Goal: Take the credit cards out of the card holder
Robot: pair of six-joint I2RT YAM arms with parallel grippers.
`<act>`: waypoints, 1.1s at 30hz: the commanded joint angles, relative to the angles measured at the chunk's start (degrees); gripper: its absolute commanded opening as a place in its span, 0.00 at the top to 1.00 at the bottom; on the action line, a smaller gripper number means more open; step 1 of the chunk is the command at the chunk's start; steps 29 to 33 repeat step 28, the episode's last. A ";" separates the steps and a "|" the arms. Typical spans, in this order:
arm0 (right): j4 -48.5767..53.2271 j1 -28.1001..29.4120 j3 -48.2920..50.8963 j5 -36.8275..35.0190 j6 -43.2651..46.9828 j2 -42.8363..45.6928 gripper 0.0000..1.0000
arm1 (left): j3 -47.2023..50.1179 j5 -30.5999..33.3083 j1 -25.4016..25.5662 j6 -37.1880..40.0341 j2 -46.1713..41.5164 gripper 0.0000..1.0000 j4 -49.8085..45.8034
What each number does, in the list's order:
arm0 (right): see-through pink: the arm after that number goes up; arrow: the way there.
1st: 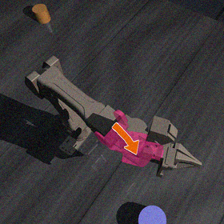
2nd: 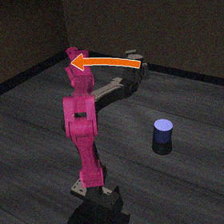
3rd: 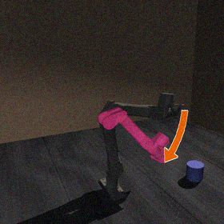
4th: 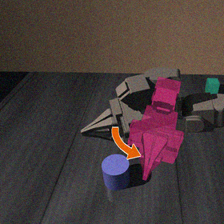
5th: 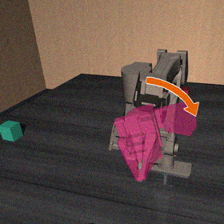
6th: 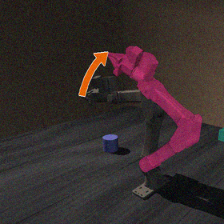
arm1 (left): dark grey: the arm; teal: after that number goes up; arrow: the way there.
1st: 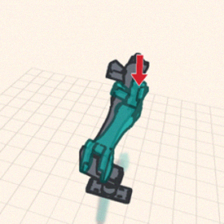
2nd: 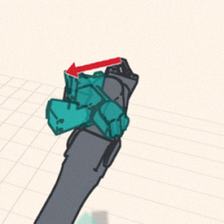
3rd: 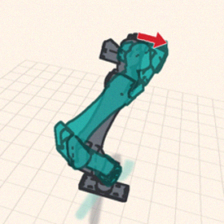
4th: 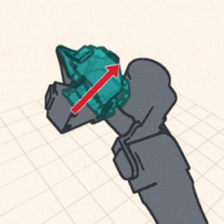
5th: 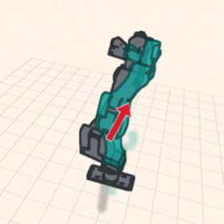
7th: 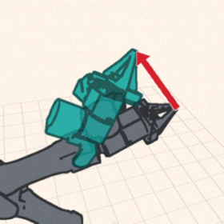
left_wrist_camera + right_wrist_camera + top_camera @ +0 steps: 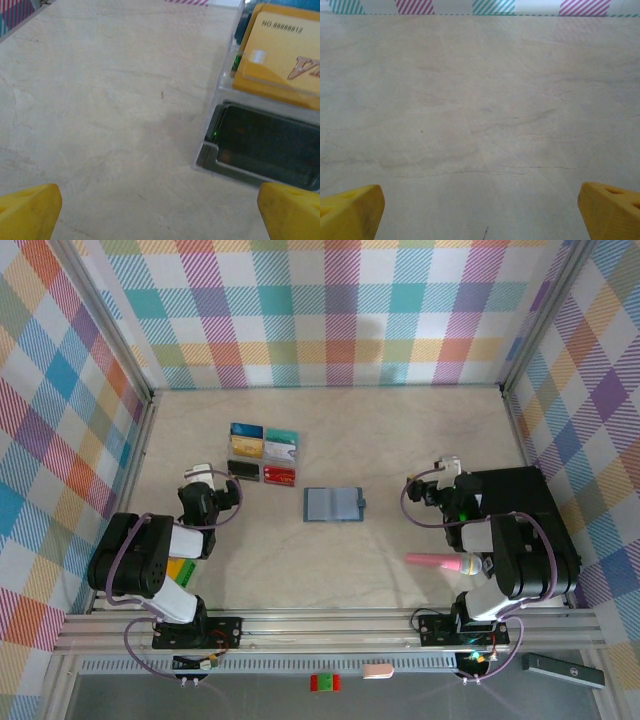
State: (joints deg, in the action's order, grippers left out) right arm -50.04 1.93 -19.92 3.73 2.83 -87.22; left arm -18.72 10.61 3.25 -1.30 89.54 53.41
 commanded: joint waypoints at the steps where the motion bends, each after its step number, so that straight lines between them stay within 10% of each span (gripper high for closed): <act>1: 0.85 -0.73 -2.65 1.01 -0.70 -0.66 0.01 | -2.86 1.56 0.34 -0.07 0.46 0.00 -1.14; 33: 3.15 -1.32 -3.94 -2.05 -2.83 -0.85 0.01 | -5.01 -1.56 1.32 2.35 0.91 0.00 -4.63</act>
